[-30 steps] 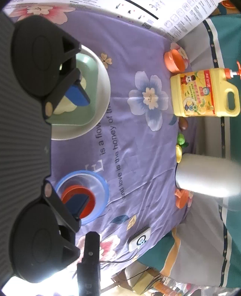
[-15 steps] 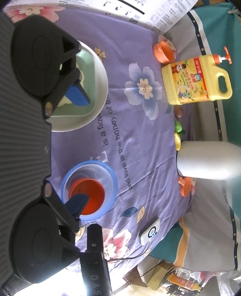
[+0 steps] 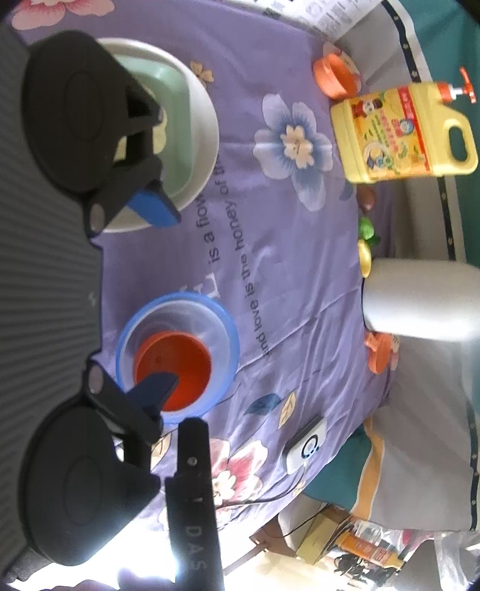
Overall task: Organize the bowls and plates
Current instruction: 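Close both grippers on the rim of the blue bowl stack, then carry the blue bowl stack with both grippers over the plate stack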
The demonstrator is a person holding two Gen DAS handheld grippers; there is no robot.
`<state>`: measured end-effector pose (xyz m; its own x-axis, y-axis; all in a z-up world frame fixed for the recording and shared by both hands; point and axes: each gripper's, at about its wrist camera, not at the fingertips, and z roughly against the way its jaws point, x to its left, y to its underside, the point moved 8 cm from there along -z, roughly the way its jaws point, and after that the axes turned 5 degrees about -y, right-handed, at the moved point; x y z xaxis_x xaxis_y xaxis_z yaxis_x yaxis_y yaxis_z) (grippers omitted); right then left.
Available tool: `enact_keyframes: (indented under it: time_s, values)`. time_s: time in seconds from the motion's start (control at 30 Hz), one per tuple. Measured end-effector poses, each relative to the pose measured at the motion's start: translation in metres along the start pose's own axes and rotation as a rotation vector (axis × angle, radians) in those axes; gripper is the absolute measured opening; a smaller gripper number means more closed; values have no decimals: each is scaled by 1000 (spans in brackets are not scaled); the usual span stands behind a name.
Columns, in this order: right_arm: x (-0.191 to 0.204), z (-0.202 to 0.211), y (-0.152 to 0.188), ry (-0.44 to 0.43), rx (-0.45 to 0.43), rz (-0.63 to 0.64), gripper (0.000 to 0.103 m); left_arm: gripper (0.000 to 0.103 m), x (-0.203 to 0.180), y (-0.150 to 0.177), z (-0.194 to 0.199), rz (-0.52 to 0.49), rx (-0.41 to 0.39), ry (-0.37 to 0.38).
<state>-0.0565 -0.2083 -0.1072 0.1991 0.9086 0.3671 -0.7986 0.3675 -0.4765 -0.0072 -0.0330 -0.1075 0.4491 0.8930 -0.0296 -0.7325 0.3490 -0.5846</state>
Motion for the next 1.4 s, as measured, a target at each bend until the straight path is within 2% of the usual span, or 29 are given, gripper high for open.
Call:
enact_keyframes:
  time_s: [0.03, 0.27, 0.33, 0.47, 0.57, 0.63, 0.73, 0.97, 1.4]
  values:
    - [0, -1, 0, -9, 5, -3, 86, 77, -1, 0, -2, 3, 4, 7]
    - [11, -14, 3, -48, 31, 12, 69, 58, -4, 4, -16, 33, 49, 56]
    - [14, -18, 4, -58, 43, 21, 60, 53, -5, 6, -20, 32, 63, 67]
    - [19, -25, 5, -68, 60, 29, 48, 39, -8, 8, -27, 28, 77, 80]
    - [22, -30, 6, -69, 68, 35, 40, 34, -11, 10, -31, 28, 87, 85]
    - [26, -32, 6, -70, 64, 46, 31, 32, -11, 10, -34, 29, 89, 78]
    - [29, -33, 5, -44, 49, 76, 26, 30, -9, 10, -36, 44, 98, 76]
    - [28, -44, 7, -25, 72, 74, 25, 23, -4, 9, -39, 77, 106, 74]
    - [47, -42, 3, -26, 107, 97, 25, 22, 11, 5, -31, 107, 129, 51]
